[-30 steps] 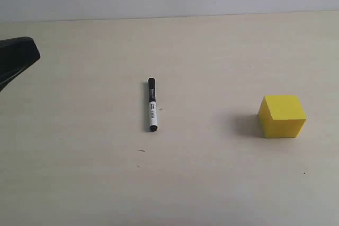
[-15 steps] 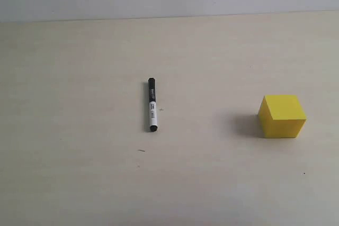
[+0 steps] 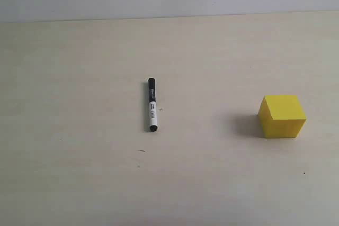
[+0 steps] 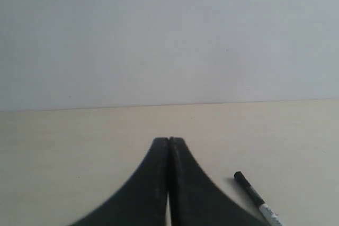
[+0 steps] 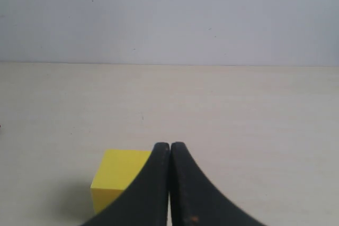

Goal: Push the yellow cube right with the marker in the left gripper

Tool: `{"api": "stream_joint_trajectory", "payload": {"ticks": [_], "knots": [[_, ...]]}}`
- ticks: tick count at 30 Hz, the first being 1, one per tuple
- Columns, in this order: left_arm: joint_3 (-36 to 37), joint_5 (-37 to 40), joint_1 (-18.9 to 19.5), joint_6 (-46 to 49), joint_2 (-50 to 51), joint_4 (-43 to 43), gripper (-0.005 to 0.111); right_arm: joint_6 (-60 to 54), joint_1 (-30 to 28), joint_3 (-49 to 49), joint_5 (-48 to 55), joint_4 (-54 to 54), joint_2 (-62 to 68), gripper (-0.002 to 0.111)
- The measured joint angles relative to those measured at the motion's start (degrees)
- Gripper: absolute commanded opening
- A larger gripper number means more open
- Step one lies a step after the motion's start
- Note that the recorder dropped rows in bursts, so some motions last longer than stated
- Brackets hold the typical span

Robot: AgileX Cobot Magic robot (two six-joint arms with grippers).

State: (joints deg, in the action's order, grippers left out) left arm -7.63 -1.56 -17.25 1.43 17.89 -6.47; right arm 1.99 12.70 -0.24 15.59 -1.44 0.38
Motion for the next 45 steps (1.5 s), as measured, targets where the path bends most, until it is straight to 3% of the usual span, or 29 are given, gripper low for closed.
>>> {"api": "stream_joint_trajectory", "payload": {"ticks": [14, 29, 45], "knots": [[7.45, 1.56, 0.53, 3.71, -11.73, 0.00, 0.000, 0.00, 0.00, 0.00, 0.00, 0.00, 0.00, 0.000], [7.55, 17.01, 11.61, 3.92, -17.53, 0.00, 0.000, 0.00, 0.00, 0.00, 0.00, 0.00, 0.00, 0.000], [7.62, 22.12, 11.98, 3.92, -17.53, -2.78, 0.000, 0.00, 0.00, 0.00, 0.00, 0.00, 0.00, 0.000]]}}
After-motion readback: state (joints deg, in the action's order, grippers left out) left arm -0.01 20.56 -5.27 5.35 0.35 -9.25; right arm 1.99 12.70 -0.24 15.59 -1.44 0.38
